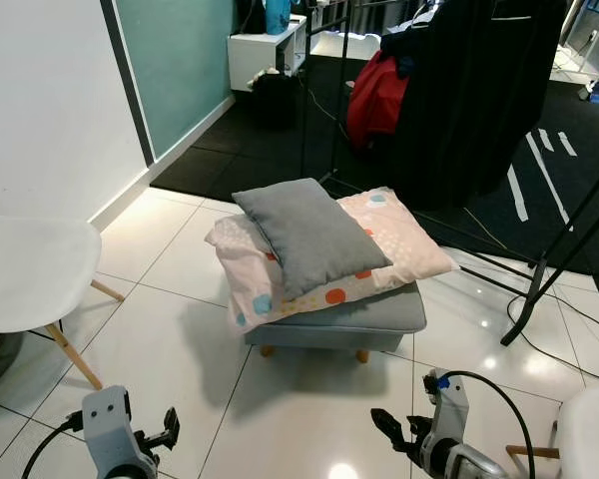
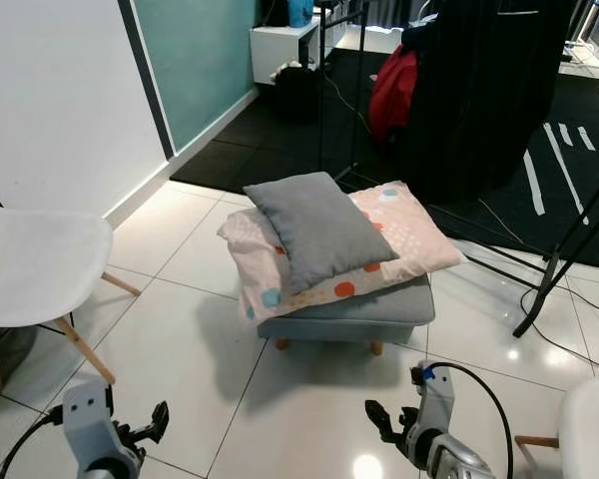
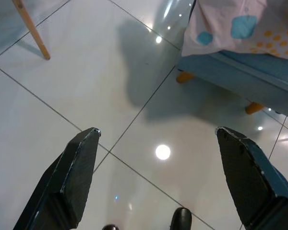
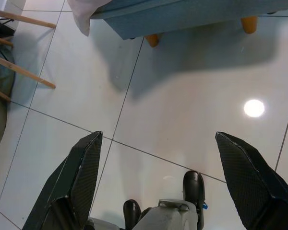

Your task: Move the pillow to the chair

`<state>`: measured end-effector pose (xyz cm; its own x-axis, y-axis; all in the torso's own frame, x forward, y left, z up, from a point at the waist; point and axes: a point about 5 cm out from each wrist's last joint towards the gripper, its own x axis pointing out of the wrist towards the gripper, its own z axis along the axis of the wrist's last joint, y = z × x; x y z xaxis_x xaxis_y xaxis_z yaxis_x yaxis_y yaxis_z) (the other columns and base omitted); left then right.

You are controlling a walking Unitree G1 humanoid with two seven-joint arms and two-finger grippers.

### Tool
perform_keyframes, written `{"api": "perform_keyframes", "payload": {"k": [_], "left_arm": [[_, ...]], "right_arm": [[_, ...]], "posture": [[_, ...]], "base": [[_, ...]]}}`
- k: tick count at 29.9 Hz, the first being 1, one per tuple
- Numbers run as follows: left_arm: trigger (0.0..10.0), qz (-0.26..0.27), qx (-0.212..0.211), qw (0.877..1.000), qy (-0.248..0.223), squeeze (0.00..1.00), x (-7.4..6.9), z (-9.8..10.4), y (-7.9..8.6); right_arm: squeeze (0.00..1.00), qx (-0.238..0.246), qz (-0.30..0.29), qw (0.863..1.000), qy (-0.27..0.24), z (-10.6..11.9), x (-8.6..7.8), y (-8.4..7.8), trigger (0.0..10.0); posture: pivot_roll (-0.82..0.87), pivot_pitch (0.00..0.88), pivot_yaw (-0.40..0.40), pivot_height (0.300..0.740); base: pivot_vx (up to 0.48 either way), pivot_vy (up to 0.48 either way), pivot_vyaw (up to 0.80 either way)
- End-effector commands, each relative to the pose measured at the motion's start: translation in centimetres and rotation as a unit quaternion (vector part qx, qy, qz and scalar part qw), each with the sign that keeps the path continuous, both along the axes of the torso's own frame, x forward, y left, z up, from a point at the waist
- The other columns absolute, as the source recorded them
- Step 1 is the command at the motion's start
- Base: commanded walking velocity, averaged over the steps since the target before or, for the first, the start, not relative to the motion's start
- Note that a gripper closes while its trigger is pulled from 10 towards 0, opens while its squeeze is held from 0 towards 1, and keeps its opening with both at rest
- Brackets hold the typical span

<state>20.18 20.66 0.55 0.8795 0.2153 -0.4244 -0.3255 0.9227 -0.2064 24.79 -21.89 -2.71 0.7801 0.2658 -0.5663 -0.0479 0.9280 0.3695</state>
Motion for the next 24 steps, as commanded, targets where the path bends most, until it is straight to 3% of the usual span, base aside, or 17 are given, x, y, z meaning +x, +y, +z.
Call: {"api": "perform_keyframes", "payload": {"k": [1,24], "left_arm": [[10.0,0.003,0.001,1.000,0.009,0.00,-0.42,-0.42,0.19],[10.0,0.004,0.003,1.000,0.006,0.00,-0.37,-0.16,0.06]], "right_arm": [[0.00,-0.001,-0.002,1.000,0.009,-0.34,-0.39,-0.13,10.0],[0.00,0.002,-0.002,1.000,0.006,-0.24,-0.27,0.00,10.0]], "posture": [[-0.08,0.098,-0.017,0.740],[-0.08,0.106,-0.010,0.740]], "base": [[0.000,0.000,0.00],[0.000,0.000,0.00]]}}
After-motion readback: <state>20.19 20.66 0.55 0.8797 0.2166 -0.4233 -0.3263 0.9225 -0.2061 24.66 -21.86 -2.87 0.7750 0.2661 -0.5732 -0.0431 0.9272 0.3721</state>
